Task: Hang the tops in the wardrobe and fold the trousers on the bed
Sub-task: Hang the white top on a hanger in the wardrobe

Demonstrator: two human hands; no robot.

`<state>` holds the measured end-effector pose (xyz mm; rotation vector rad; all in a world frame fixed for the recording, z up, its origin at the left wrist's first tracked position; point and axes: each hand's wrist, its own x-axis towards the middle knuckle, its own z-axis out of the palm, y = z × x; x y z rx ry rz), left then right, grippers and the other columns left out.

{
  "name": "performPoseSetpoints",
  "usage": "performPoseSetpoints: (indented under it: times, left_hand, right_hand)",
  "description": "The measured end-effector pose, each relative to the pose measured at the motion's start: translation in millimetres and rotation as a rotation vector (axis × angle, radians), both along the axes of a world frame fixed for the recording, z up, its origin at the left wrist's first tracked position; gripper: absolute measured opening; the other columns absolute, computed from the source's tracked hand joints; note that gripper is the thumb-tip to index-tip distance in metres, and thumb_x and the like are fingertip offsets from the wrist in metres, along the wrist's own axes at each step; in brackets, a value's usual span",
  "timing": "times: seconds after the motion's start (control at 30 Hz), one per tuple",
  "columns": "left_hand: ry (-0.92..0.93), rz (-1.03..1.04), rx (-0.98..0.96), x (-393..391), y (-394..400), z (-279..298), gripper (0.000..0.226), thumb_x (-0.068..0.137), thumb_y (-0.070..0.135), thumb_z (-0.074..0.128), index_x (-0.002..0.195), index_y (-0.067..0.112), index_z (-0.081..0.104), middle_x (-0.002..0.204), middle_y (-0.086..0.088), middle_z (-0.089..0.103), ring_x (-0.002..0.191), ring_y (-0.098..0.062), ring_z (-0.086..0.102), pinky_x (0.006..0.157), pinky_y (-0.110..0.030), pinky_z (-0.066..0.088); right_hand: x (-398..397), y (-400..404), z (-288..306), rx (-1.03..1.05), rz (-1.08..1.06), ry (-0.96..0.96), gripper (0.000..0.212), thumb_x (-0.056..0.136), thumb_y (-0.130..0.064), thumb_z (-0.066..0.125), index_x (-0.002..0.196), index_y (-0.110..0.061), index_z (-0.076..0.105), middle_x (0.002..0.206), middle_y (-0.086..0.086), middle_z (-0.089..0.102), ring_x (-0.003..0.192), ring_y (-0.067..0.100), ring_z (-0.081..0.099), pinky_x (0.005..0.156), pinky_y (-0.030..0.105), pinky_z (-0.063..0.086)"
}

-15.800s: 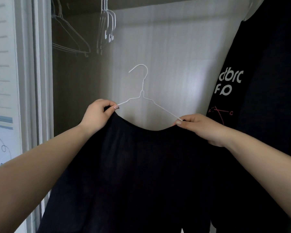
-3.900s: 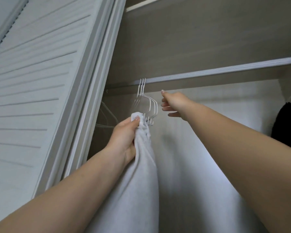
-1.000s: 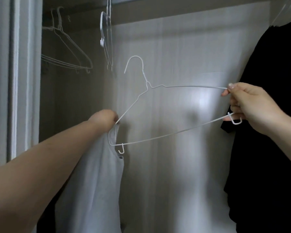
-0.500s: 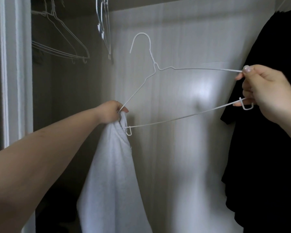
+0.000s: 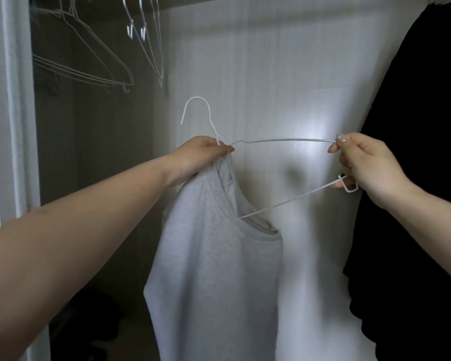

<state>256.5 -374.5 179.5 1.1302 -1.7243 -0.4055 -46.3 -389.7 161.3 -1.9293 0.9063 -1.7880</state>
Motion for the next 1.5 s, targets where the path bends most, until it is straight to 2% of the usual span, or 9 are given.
performPoseSetpoints:
  times: [0.13,0.23,0.37,0.53,0.67,0.77,0.9,1.0,1.5]
  left_hand:
    - [0.015,0.105,-0.075,-2.5,-3.3,-9.5,0.035,0.09,0.047,0.059,0.093,0.016,0.074,0.097,0.005,0.072,0.098,-0.015,0.065,0.102,-0.039,0.046]
    - [0.086,0.131,-0.078,-2.6,-5.5,-15.8,0.03,0.09,0.046,0.059,0.085,0.02,0.074,0.095,-0.003,0.072,0.095,-0.02,0.066,0.099,-0.042,0.048]
    - [0.131,0.135,-0.077,-1.0,-8.1,-21.8,0.028,0.09,0.045,0.06,0.081,0.022,0.074,0.092,0.002,0.072,0.095,-0.014,0.066,0.099,-0.034,0.048]
    - [0.164,0.081,-0.066,-7.8,-8.3,-21.8,0.029,0.091,0.042,0.058,0.075,0.024,0.075,0.091,0.006,0.072,0.092,-0.009,0.065,0.089,-0.024,0.047]
    - [0.194,0.099,-0.066,-9.9,-5.5,-20.8,0.033,0.093,0.039,0.055,0.074,0.022,0.076,0.083,0.005,0.07,0.084,-0.011,0.063,0.085,-0.024,0.047]
    - [0.176,0.183,-0.112,-0.7,-3.2,-21.2,0.032,0.094,0.035,0.053,0.073,0.022,0.074,0.081,0.003,0.069,0.08,-0.014,0.06,0.078,-0.024,0.045]
    - [0.088,0.355,-0.115,16.4,-6.9,-30.2,0.03,0.092,0.029,0.053,0.068,0.021,0.07,0.069,-0.004,0.062,0.061,-0.016,0.052,0.058,-0.021,0.041]
    - [-0.015,0.41,-0.088,22.4,-12.5,-42.0,0.03,0.091,0.026,0.053,0.066,0.022,0.068,0.054,0.002,0.05,0.049,-0.011,0.043,0.041,-0.014,0.033]
    - [0.245,0.36,-0.091,23.6,-20.1,-64.9,0.028,0.09,0.025,0.053,0.066,0.019,0.066,0.072,-0.009,0.053,0.066,-0.018,0.045,0.058,-0.028,0.035]
  right_hand:
    - [-0.1,-1.9,-13.1,0.013,0.093,-0.036,0.03,0.094,-0.034,0.054,0.068,-0.03,0.067,0.051,-0.013,0.046,0.039,0.004,0.042,0.045,0.027,0.051]
    - [3.7,-2.8,-34.7,0.13,0.267,-0.237,0.006,0.085,-0.034,0.066,0.083,-0.029,0.064,0.077,-0.006,0.059,0.069,0.005,0.061,0.056,0.03,0.056]
    - [23.1,-3.6,-86.8,0.413,0.573,-0.48,0.029,0.077,-0.023,0.063,0.106,-0.022,0.059,0.097,0.003,0.067,0.088,0.014,0.068,0.064,0.034,0.059]
    - [73.6,3.0,-125.8,0.348,0.434,0.129,0.022,0.081,-0.009,0.07,0.1,-0.017,0.063,0.1,0.002,0.069,0.084,0.008,0.065,0.075,0.019,0.053]
    - [87.3,2.8,-130.6,0.111,0.078,0.92,0.051,0.083,-0.043,0.067,0.128,-0.029,0.048,0.117,-0.013,0.059,0.104,0.005,0.058,0.088,0.022,0.043]
    - [75.5,1.6,-129.3,0.052,-0.187,1.29,0.035,0.087,-0.056,0.054,0.105,-0.026,0.05,0.112,0.002,0.06,0.107,0.024,0.056,0.079,0.03,0.037]
    - [45.2,2.7,-118.5,0.064,-0.215,1.356,0.029,0.088,-0.057,0.049,0.077,-0.032,0.04,0.094,-0.005,0.053,0.103,0.02,0.056,0.076,0.031,0.031]
    - [25.6,1.5,-103.7,0.016,-0.253,1.36,0.029,0.086,-0.058,0.049,0.087,-0.029,0.05,0.096,-0.009,0.058,0.101,0.016,0.057,0.076,0.029,0.034]
    - [-1.3,3.0,-70.8,0.109,-0.15,1.301,0.022,0.088,-0.045,0.06,0.083,-0.024,0.057,0.088,-0.008,0.055,0.088,0.014,0.055,0.079,0.028,0.044]
